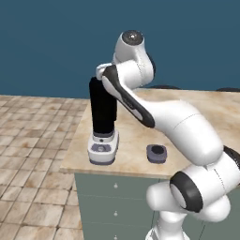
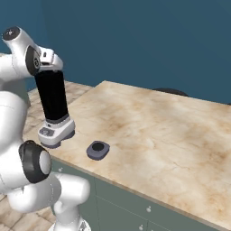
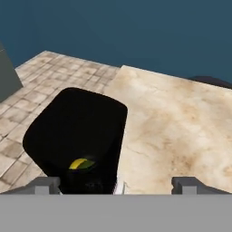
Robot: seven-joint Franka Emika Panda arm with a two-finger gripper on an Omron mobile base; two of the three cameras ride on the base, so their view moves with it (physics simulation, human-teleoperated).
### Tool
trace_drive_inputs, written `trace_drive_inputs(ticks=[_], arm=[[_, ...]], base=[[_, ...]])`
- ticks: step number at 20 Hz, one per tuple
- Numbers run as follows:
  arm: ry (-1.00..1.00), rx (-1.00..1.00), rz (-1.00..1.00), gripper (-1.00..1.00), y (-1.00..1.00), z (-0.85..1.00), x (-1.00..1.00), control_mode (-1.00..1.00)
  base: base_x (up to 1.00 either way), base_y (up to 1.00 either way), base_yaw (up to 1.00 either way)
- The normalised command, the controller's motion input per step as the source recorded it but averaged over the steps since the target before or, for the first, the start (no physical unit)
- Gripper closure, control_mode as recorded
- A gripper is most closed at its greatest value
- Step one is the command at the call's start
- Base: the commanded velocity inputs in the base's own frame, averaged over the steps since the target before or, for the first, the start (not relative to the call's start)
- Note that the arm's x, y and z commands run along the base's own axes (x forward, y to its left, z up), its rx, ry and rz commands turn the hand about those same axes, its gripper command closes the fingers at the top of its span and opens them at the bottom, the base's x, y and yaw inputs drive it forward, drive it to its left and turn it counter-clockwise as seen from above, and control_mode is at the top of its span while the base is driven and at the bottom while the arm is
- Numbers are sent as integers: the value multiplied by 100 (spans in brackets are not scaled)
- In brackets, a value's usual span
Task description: Grab the lemon and lime from the fridge, place them in the blender, close the lid, and turn on the blender to create a marinade.
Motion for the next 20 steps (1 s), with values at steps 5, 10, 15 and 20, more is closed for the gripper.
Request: trace_drive_inputs(ticks=[5, 10, 15, 20], arm=[[0, 0, 0, -100, -76, -57, -83, -100], [0, 0, -3, -100, -66, -72, -79, -100], [7, 0, -9, -100, -56, -81, -61, -100], [24, 0, -6, -100, -49, -57, -3, -100]], base=[[0, 0, 0], [0, 0, 0], [0, 0, 0], [0, 0, 0]])
